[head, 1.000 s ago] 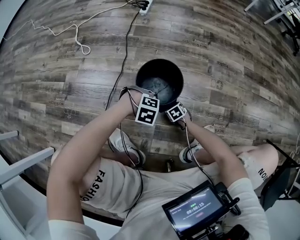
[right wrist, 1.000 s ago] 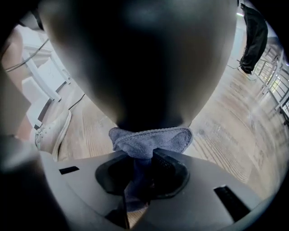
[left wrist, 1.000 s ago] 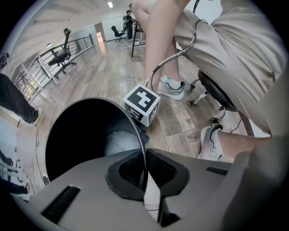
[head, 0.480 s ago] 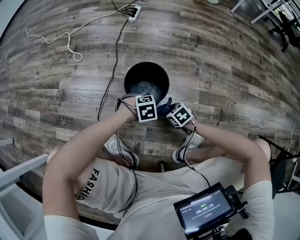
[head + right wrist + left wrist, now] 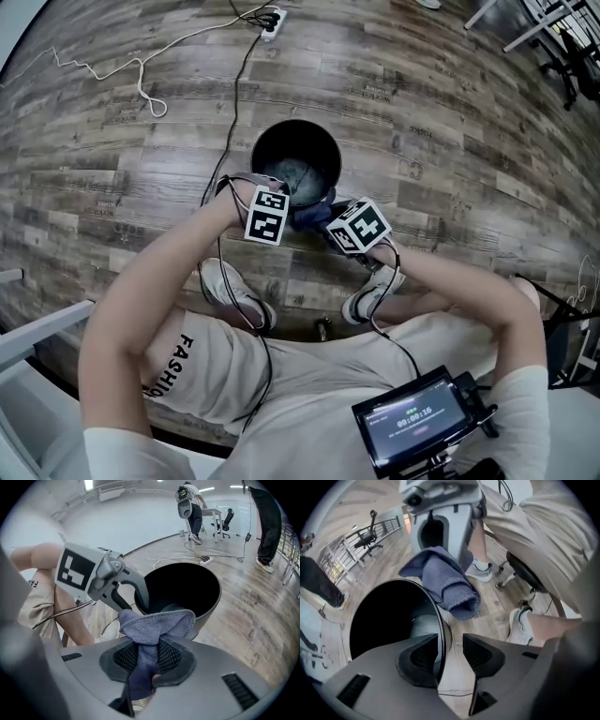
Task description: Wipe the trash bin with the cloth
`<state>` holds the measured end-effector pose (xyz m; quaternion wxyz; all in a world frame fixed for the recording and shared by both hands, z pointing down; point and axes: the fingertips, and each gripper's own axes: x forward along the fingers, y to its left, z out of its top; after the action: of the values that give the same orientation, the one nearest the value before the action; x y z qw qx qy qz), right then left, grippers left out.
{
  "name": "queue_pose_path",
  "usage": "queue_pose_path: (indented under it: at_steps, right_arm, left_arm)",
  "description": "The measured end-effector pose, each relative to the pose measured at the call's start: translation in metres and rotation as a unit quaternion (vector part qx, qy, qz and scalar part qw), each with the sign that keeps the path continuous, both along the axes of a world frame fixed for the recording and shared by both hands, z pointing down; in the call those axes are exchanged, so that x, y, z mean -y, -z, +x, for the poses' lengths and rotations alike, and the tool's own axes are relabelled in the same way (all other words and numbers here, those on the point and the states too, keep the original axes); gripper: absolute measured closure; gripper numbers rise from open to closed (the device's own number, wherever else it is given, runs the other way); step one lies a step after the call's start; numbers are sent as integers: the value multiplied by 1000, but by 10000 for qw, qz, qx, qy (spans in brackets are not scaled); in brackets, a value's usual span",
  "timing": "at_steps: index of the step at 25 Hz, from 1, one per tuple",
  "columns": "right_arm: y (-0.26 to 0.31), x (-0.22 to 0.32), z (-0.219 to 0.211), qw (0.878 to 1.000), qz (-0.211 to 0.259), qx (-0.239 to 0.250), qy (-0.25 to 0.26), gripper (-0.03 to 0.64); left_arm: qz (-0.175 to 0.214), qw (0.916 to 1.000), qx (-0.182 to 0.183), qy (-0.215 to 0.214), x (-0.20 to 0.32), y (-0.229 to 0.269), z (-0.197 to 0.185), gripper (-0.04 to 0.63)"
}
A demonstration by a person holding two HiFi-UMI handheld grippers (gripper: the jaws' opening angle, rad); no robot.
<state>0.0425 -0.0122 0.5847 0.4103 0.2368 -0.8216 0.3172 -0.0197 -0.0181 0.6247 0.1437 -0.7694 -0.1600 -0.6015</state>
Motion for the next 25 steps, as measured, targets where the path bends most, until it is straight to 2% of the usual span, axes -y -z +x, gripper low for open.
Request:
queue_pose_path:
  at_steps: [1,3,4,11,20,25]
  right_arm:
    - [-2,3,-4,10000,-2,-16,11,540]
    - [-10,7,-12,9999,-52,-75,57,540]
    - [-17,8,-14,9999,-102,-106,80,540]
    - [-75,10,-18,9990,-283,-352,-46,540]
    - [-187,17,-1,9946,-45,-978,-356,540]
    - [-234,16,3,9917,211,-1264,-128,541]
  left_arm:
    - [203,9997,41,-153,2,-5,-3,428]
    - [482,9982,39,-358,4,-8,-1,537]
    - [514,9978,42,-415,4,-9,0,554]
    - [252,9979,98,-594,2,-8,1,565]
    - [199,9980,80,-591,3,-7,2,565]
    - [316,9979,47,-561,4,-8,4,565]
